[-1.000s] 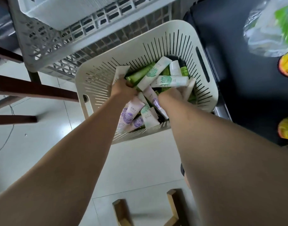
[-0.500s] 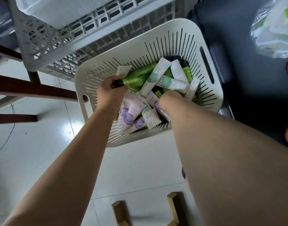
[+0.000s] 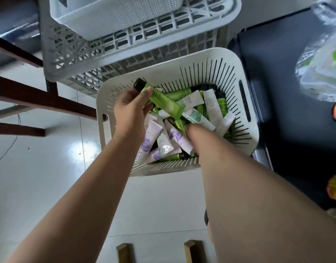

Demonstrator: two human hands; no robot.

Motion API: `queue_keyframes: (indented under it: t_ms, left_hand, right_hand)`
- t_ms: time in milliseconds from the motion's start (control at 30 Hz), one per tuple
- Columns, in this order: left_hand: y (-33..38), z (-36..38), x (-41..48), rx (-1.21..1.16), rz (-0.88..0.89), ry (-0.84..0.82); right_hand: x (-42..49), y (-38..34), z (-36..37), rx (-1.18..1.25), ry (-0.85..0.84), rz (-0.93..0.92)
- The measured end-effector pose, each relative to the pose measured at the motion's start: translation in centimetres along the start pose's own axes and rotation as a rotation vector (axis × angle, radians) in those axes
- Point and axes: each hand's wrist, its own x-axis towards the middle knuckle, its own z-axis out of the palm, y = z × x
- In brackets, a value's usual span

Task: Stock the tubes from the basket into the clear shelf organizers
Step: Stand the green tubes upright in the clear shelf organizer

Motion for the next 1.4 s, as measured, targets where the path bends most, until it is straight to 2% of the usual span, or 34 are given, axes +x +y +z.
queue_keyframes:
  t_ms: [67, 133, 233, 300, 367, 467, 533, 600, 667, 767, 833, 900, 1033, 1067, 1167, 1267, 1400]
  left_hand:
    - [0.0, 0.2, -0.1, -0.008, 0.009, -0.007]
    - [0.3, 0.3, -0.3, -0.031, -0.016, -0.017]
    - [-0.1, 0.3, -0.8, -0.031, -0.053, -0.126]
    - [0.0, 0.4, -1.2, -0.018, -0.069, -0.204]
    - [0.0, 0.5, -1.3, -0.035, -0.08, -0.236]
    - [0.7, 1.2, -1.7, -0.1, -0.089, -0.196]
    - [1.3, 1.8, -2.3, -0.133, -0.093, -0.17]
    - [2.1, 2.4, -3.0, -0.103, -0.084, -0.162]
    - [3.1, 3.0, -4.1, -0.057, -0.049, -0.19]
    - [5.1, 4.0, -6.3, 0.012, 0.039, -0.248]
    - [6.8, 4.3, -7.7, 0.026, 0.062, -0.238]
    - [8.7, 4.1, -8.6, 0.018, 0.069, -0.268]
    - [11.9, 3.5, -10.5, 0.057, 0.123, -0.329]
    - [12.5, 3.4, -11.1, 0.073, 0.137, -0.336]
    - [14.1, 3.0, -13.1, 0.082, 0.157, -0.348]
    - [15.6, 2.9, -14.8, 0.043, 0.176, -0.381]
    - [17.6, 3.2, -17.2, 0.041, 0.231, -0.461]
  right_hand:
    - [-0.4, 0.2, -0.2, 0.083, -0.042, 0.014]
    - [-1.2, -0.2, 0.0, 0.004, -0.105, -0.078]
    - [-1.5, -0.1, 0.1, 0.008, -0.079, -0.096]
    - [-3.2, 0.0, -0.7, 0.185, -0.025, -0.047]
    - [-2.2, 1.0, -0.7, 0.444, 0.107, 0.007]
    - [-2.3, 1.8, -1.1, 0.677, 0.288, 0.14]
    - [-3.9, 1.2, -2.1, 0.87, 0.328, 0.049]
    - [-5.8, 0.4, -3.4, 1.15, 0.272, -0.13]
    - [-8.4, -0.2, -4.7, 1.386, 0.183, -0.231]
    - [-13.4, -0.2, -5.3, 1.579, 0.035, -0.332]
    - [-16.3, 0.0, -5.3, 1.539, -0.013, -0.417]
    - [-18.6, 0.5, -5.2, 1.432, 0.008, -0.478]
    - [-22.2, 1.6, -5.9, 1.021, 0.411, -0.45]
    - [-23.1, 2.0, -6.2, 0.983, 0.485, -0.452]
    - [-25.9, 2.9, -7.2, 1.093, 0.555, -0.496]
    - [-29.0, 3.6, -8.3, 1.325, 0.525, -0.657]
    - [-32.3, 4.7, -8.9, 1.294, 0.672, -0.77]
